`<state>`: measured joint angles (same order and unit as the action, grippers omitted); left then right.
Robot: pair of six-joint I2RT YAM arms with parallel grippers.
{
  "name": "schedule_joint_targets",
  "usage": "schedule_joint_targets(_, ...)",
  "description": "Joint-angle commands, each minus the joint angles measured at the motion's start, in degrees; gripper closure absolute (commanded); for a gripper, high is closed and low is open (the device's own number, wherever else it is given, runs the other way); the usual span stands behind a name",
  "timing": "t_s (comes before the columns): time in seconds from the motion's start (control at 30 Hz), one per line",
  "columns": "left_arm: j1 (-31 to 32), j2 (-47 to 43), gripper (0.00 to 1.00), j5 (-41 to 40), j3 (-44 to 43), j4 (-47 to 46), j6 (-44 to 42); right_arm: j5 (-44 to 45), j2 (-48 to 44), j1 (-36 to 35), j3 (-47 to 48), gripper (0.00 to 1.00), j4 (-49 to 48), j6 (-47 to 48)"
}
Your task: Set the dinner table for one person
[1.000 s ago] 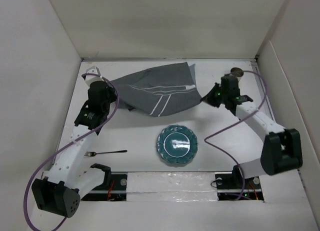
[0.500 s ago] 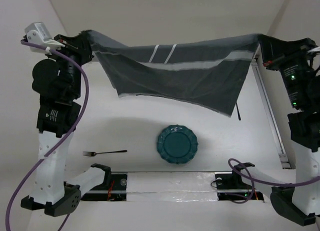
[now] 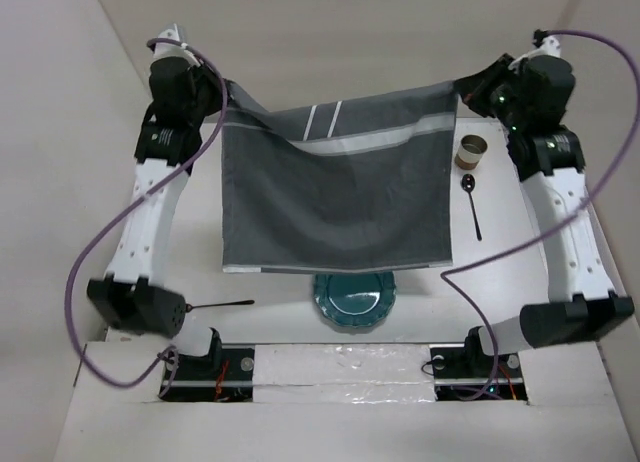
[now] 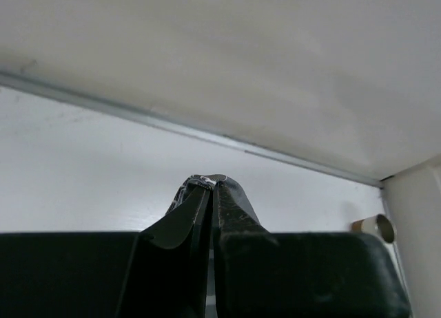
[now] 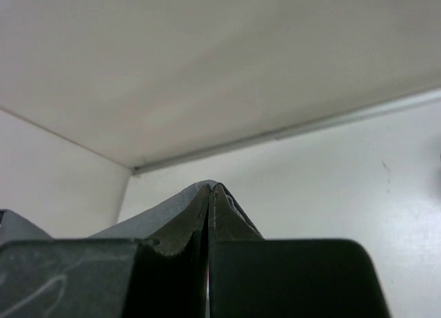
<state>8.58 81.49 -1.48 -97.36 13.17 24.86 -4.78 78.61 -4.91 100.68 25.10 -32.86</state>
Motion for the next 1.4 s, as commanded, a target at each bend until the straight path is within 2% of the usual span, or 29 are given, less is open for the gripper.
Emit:
schedule_joint_targets(0.0, -3.56, 6.46, 1.0, 9.02, -8.7, 2.11, 2.11, -2.96, 3.11, 0.78, 3.09, 1.0, -6.03, -1.5)
schedule_joint_targets(0.17, -6.81, 18.25, 1.0, 15.09, -28.8, 5.82, 6.77, -3.92, 14.62, 2.45, 16.98, 1.0, -3.05, -2.82)
schedule_joint_targets(0.27, -10.06, 18.97, 1.0, 19.92, -30.35, 2.93, 11.69, -5.5, 17.97, 3.76, 26.29, 1.0, -0.5, -3.7)
schedule_joint_targets(0.37, -11.22, 16.51, 1.0, 22.57, -26.15, -0.68, 12.85, -6.3, 19.13, 4.81, 28.7, 1.0, 1.18, -3.44)
schedule_joint_targets(0.43, -11.22, 13.62, 1.0, 22.48, -22.45, -1.65, 11.53, -6.91, 16.68, 4.82, 24.58, 1.0, -0.13, -3.17)
schedule_joint_targets(0.53, -11.22, 7.66, 1.0, 23.18, -8.59, -5.86, 9.51, -9.19, 10.9, 5.43, 9.22, 1.0, -5.14, -3.7)
schedule_joint_targets(0.57, -11.22, 5.97, 1.0, 23.45, 0.68, -7.27, 8.46, -9.63, 9.39, 5.96, 0.22, 1.0, -6.63, -3.96)
schedule_joint_targets(0.63, -11.22, 0.72, 1.0, 23.8, 10.13, -11.49, 7.57, -11.3, 5.53, 5.96, -8.27, 1.0, -10.15, -4.31)
schedule_joint_targets(0.67, -11.22, -0.53, 1.0, 23.36, 18.79, -12.8, 6.79, -12.44, 4.55, 5.96, -16.23, 1.0, -11.81, -4.4)
schedule_joint_targets(0.73, -11.22, -3.87, 1.0, 23.45, 26.66, -15.97, 6.43, -13.24, 3.14, 5.96, -23.92, 1.0, -13.76, -4.4)
schedule_joint_targets(0.77, -11.22, -4.5, 1.0, 23.53, 33.22, -17.03, 6.08, -13.5, 2.26, 5.96, -27.52, 1.0, -14.81, -4.4)
schedule_joint_targets(0.8, -11.22, -4.68, 1.0, 23.45, 36.07, -18.43, 5.47, -13.68, 2.08, 5.96, -33.56, 1.0, -16.21, -4.4)
schedule_joint_targets(0.87, -11.22, -4.77, 1.0, 22.75, 43.09, -19.84, 5.02, -14.29, 2.6, 5.96, -38.7, 1.0, -17.8, -4.4)
schedule_joint_targets(0.97, -11.22, -2.84, 1.0, 21.43, 48.65, -21.95, 4.67, -14.65, 4.44, 5.96, -44.95, 1.0, -18.95, -4.4)
schedule_joint_targets(1.17, -11.22, 2.53, 1.0, 19.23, 51.74, -20.73, 3.53, -13.86, 7.79, 5.96, -50.49, 1.0, -17.99, -3.0)
schedule_joint_targets(1.37, -11.22, 2.27, 1.0, 13.96, 51.75, -10.72, 4.14, -10.79, 4.8, 5.96, -54.71, 1.0, -14.65, -1.33)
